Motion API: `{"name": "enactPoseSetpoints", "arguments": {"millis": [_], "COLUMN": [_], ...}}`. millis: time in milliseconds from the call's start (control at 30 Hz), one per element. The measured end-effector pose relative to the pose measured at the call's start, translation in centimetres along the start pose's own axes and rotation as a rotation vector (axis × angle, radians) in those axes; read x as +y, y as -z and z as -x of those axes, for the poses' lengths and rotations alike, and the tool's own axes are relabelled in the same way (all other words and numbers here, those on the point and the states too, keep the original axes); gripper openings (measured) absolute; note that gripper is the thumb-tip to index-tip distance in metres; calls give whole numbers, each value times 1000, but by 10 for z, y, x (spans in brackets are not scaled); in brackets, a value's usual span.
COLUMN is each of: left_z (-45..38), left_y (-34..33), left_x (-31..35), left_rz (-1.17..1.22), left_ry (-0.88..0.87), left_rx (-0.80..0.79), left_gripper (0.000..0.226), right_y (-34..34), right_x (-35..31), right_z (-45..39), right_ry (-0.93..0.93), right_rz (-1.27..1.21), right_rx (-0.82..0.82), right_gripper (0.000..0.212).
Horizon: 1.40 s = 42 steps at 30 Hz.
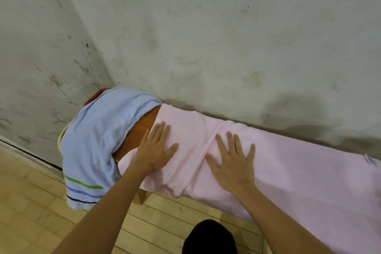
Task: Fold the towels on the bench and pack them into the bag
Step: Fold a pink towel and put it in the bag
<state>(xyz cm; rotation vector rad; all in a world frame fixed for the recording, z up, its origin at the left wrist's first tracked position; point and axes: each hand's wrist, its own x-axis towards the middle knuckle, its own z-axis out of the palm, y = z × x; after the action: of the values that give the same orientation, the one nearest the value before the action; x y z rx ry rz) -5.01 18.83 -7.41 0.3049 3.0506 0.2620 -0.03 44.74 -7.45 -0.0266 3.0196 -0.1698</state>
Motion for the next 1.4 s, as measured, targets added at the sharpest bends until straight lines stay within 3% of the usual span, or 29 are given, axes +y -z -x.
{"name": "enactPoseSetpoints", "arguments": {"millis": [133, 200, 267, 367, 500, 600, 700, 800, 833, 900, 1000, 1133, 1200, 1333, 1400], "left_z": [16, 16, 12, 2, -4, -5, -6, -15, -17, -17, -19, -21, -27, -49, -62], "left_y": [12, 17, 29, 47, 70, 68, 60, 43, 37, 31, 34, 48, 60, 103, 116], "left_x": [14, 20, 24, 26, 26, 35, 45, 46, 48, 57, 62, 60, 54, 18, -3], "left_rz": [477, 683, 864, 1057, 1245, 1442, 1267, 658, 493, 391, 503, 387, 417, 396, 456], "left_ry": [30, 236, 506, 623, 615, 443, 87, -202, -220, -108, 12, -14, 52, 312, 448], "left_rx": [149, 302, 358, 165, -264, -375, -385, -306, -272, -219, -222, -252, -141, 279, 416], "left_gripper": [70, 71, 57, 23, 33, 29, 34, 43, 42, 53, 68, 14, 16, 17, 16], "right_y": [0, 0, 1, 0, -2, -6, -6, -6, -6, -7, -3, -2, -2, -1, 0], "right_x": [1, 0, 0, 0, 0, 0, -2, -1, -1, -2, -3, -2, -1, 0, 0], "right_z": [1, 2, 1, 2, 1, 0, 0, -1, -1, -1, 0, 0, 0, 0, 1], "right_ry": [5, 7, 9, 9, 5, 3, 2, 13, 14, 8, 3, 0, -2, 1, 2], "right_rz": [-7, -15, -24, -30, -58, -61, -67, -56, -60, -60, -46, -30, -32, -46, -66], "right_rx": [14, 15, 21, 17, 58, 74, 117, 111, 111, 105, 101, 75, 62, 35, 42], "right_gripper": [75, 75, 75, 75, 76, 79, 88, 91, 91, 89, 89, 89, 81, 76, 74]}}
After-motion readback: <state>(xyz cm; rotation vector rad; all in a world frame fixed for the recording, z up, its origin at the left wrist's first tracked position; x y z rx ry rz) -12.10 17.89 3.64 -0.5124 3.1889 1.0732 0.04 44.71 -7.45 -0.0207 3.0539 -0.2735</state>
